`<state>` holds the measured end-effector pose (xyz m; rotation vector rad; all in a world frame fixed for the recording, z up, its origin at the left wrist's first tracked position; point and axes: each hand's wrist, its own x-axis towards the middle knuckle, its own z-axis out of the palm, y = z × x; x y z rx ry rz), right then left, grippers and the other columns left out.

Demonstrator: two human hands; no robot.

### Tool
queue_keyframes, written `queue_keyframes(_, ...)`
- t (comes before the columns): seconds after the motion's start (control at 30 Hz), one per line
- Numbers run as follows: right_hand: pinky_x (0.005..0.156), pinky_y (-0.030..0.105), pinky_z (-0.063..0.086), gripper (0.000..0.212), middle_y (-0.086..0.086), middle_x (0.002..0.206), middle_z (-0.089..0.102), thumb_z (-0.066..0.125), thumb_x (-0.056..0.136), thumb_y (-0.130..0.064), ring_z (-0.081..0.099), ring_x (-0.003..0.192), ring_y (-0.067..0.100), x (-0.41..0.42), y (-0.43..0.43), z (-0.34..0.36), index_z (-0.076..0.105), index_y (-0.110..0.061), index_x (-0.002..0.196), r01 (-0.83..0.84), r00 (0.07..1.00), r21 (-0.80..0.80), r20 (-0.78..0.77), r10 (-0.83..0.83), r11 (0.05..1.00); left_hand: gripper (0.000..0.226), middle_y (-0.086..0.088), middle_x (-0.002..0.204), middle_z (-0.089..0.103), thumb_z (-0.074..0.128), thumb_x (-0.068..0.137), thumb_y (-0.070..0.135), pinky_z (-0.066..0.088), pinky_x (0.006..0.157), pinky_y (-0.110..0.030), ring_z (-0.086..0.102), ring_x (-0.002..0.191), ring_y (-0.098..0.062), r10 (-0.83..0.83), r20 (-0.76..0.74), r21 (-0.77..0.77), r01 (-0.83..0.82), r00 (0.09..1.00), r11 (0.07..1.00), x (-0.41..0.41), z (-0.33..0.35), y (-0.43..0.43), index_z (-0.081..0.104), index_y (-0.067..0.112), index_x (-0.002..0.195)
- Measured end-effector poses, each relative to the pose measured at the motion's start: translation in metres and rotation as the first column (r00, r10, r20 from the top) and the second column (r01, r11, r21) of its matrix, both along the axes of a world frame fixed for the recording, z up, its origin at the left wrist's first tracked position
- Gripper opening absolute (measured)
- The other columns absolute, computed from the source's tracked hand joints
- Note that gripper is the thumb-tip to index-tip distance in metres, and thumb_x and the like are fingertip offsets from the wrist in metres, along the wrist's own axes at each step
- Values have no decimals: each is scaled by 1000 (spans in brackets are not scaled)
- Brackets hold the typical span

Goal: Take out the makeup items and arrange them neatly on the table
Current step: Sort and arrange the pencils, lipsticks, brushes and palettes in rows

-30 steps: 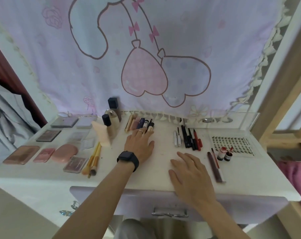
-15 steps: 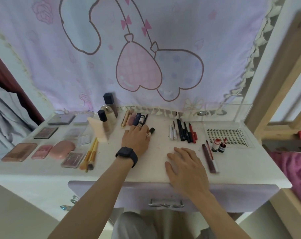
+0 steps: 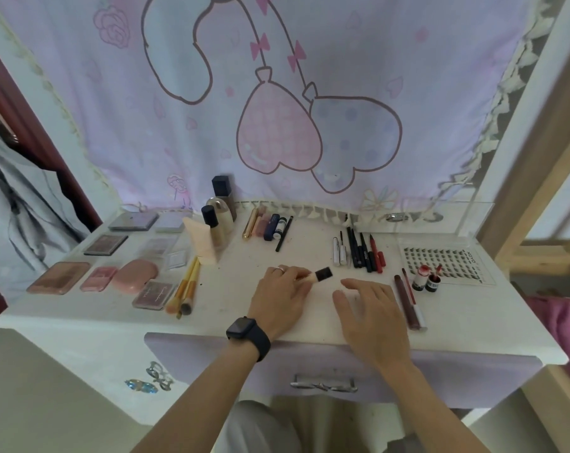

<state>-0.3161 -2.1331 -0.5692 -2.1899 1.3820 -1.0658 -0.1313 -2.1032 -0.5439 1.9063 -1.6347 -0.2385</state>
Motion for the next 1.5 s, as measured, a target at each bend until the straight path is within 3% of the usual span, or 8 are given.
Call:
queue_keyframes(0.2, 63, 15, 36, 52, -17, 73, 61, 30, 93, -74, 56, 74, 3, -4, -4, 8, 59, -34, 81, -7, 957, 90, 291, -20, 996, 23, 22, 99, 54, 54, 100, 33, 33, 75, -10, 46, 94, -2, -176, -38, -189, 166, 984, 968, -26, -1, 7, 61, 33, 121)
queue_keyframes(0.33, 51, 24, 33, 63, -7, 58, 56, 28, 94, -73, 47, 50, 8, -2, -7, 9, 54, -25, 62, -22, 963, 147, 269, -18, 989, 28, 25, 91, 47, 44, 100, 39, 36, 70, -10, 48, 84, -2, -220, -61, -236, 200, 974, 951, -38, -6, 10, 64, 28, 116)
queue_keyframes(0.53, 44, 19, 22, 58, -9, 44, 45, 29, 97, -56, 39, 41, 11, 7, -2, 4, 34, -30, 45, 6, 972, 100, 234, -30, 995, 44, 9, 51, 43, 31, 103, 47, 29, 48, -27, 39, 49, -13, -98, -195, -168, 65, 976, 984, -46, -6, 6, 38, 32, 62)
queue_keyframes(0.83, 49, 28, 36, 52, -2, 55, 49, 33, 99, -59, 46, 53, 15, 1, 2, 0, 53, -24, 66, -115, 974, 23, 197, 108, 993, 52, 10, 40, 29, 37, 88, 52, 21, 44, -22, 24, 41, -9, -5, -464, -17, -4, 886, 1000, -43, -7, 2, 39, 26, 43)
queue_keyframes(1.03, 59, 20, 45, 8, -18, 91, 67, 56, 100, -37, 58, 66, 13, -6, 2, 5, 58, -44, 102, -216, 939, 43, 282, 196, 975, 62, -8, 52, 49, 31, 86, 64, 30, 48, -27, 33, 46, -7, 55, -477, -42, -85, 877, 996, -43, -11, -2, 50, 10, 59)
queue_keyframes(1.17, 57, 15, 46, 35, -22, 110, 64, 65, 97, -27, 60, 63, 15, -11, 2, 10, 54, -44, 126, -245, 916, 92, 349, 199, 965, 63, -3, 62, 63, 32, 89, 65, 33, 48, -22, 45, 48, -9, 57, -472, -81, -107, 880, 991, -42, -12, -1, 57, 13, 63)
queue_keyframes(1.3, 54, 10, 43, 32, -17, 77, 70, 49, 92, -63, 57, 54, 1, -14, 0, 12, 63, -35, 97, -193, 925, 183, 361, 117, 964, 53, 12, 60, 64, 43, 99, 52, 35, 48, -20, 51, 51, -15, 41, -469, -110, -104, 882, 988, -42, -14, 0, 57, 17, 62)
queue_keyframes(1.5, 56, 14, 45, 10, -20, 83, 70, 54, 103, -31, 60, 60, 3, -14, -1, 8, 59, -39, 99, -157, 920, 181, 385, 77, 971, 33, 21, 67, 60, 51, 91, 60, 38, 61, -13, 49, 62, -3, -60, -506, -104, 8, 861, 995, -37, -3, 5, 69, 34, 81)
